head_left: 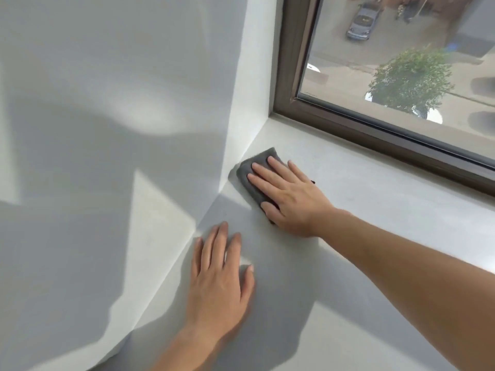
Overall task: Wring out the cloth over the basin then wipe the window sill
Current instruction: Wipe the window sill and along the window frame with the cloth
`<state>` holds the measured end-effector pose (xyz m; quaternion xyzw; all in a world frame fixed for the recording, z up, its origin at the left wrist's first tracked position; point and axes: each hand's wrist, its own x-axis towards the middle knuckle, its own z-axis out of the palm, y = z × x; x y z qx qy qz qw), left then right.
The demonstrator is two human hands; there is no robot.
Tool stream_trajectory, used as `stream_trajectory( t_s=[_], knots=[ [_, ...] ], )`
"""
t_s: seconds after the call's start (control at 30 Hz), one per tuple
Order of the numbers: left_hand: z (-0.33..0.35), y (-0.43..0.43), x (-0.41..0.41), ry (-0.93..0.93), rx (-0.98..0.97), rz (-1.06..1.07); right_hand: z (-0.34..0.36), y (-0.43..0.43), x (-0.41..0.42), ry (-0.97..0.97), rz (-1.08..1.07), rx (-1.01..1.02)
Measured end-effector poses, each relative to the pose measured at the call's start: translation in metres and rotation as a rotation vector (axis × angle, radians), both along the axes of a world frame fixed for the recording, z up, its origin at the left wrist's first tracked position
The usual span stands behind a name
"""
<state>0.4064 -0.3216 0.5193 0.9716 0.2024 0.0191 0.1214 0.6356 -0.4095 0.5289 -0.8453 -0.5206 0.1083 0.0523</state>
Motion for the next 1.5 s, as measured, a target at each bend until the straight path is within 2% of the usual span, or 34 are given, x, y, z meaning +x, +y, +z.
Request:
stream_trajectory(
  t_s=[0.07, 0.13, 0.2, 0.27, 0.33, 0.37, 0.47, 0.53, 0.6, 0.67, 0.73, 0.77, 0.87, 0.93, 1.0, 1.1, 1.17, 1.2, 1.3, 1.33, 1.4, 1.5],
  knots=[
    [-0.003, 0.001, 0.001, -0.001, 0.013, -0.007, 0.003, 0.015, 0.036, 0.031, -0.268, -0.01],
    [-0.002, 0.0, 0.002, -0.001, 0.009, -0.001, 0.005, 0.016, 0.032, 0.047, -0.386, 0.005],
    [-0.001, -0.003, 0.002, 0.0, -0.004, 0.015, 0.002, -0.007, -0.014, 0.04, -0.304, 0.038],
    [0.004, -0.005, 0.001, -0.019, -0.034, 0.026, 0.005, -0.047, -0.07, 0.047, -0.127, 0.055],
    [0.009, -0.012, -0.001, -0.035, -0.049, 0.005, 0.005, -0.079, -0.074, 0.052, -0.032, 0.019],
    [0.012, -0.018, -0.002, -0.036, -0.051, -0.017, 0.004, -0.086, -0.054, 0.033, -0.053, 0.006],
    [0.011, -0.04, -0.003, -0.018, -0.053, -0.081, 0.005, -0.085, 0.023, -0.003, -0.391, -0.038],
    [0.006, -0.048, -0.003, 0.003, -0.044, -0.081, 0.005, -0.086, 0.035, 0.005, -0.512, -0.043],
    [0.005, -0.05, -0.003, 0.025, -0.045, -0.058, 0.002, -0.096, -0.005, -0.015, -0.436, -0.029],
    [0.007, -0.05, -0.002, 0.027, -0.039, -0.05, 0.002, -0.121, -0.059, 0.002, -0.255, -0.007],
    [0.008, -0.051, -0.001, 0.03, -0.033, -0.048, 0.005, -0.142, -0.062, 0.015, -0.125, -0.028],
    [0.008, -0.052, 0.0, 0.037, -0.03, -0.047, 0.005, -0.145, -0.044, 0.001, -0.125, -0.039],
    [0.008, -0.052, 0.001, 0.046, -0.02, -0.039, 0.004, -0.134, 0.022, -0.019, -0.458, -0.06],
    [0.007, -0.052, 0.001, 0.041, -0.025, -0.036, 0.003, -0.124, 0.027, 0.01, -0.592, -0.041],
    [0.007, -0.052, 0.001, 0.038, -0.033, -0.049, 0.002, -0.126, -0.012, -0.021, -0.502, -0.021],
    [0.007, -0.05, 0.001, 0.019, -0.054, -0.062, 0.003, -0.157, -0.092, 0.007, -0.207, 0.001],
    [0.007, -0.047, -0.001, -0.02, -0.114, -0.075, 0.005, -0.172, -0.088, 0.022, -0.077, -0.021],
    [0.007, -0.044, -0.003, -0.041, -0.152, -0.081, 0.006, -0.17, -0.069, -0.001, -0.109, -0.034],
    [0.009, -0.034, -0.023, -0.056, -0.158, -0.049, 0.01, -0.123, -0.003, 0.005, -0.487, -0.076],
    [0.01, -0.03, -0.036, -0.039, -0.133, -0.026, 0.011, -0.103, 0.004, 0.026, -0.554, -0.093],
    [0.013, -0.02, -0.059, -0.009, -0.102, 0.021, 0.01, -0.07, -0.017, 0.025, -0.511, -0.058],
    [0.016, -0.009, -0.082, 0.043, -0.061, 0.023, 0.009, -0.051, -0.102, 0.076, -0.185, 0.013]
  ],
)
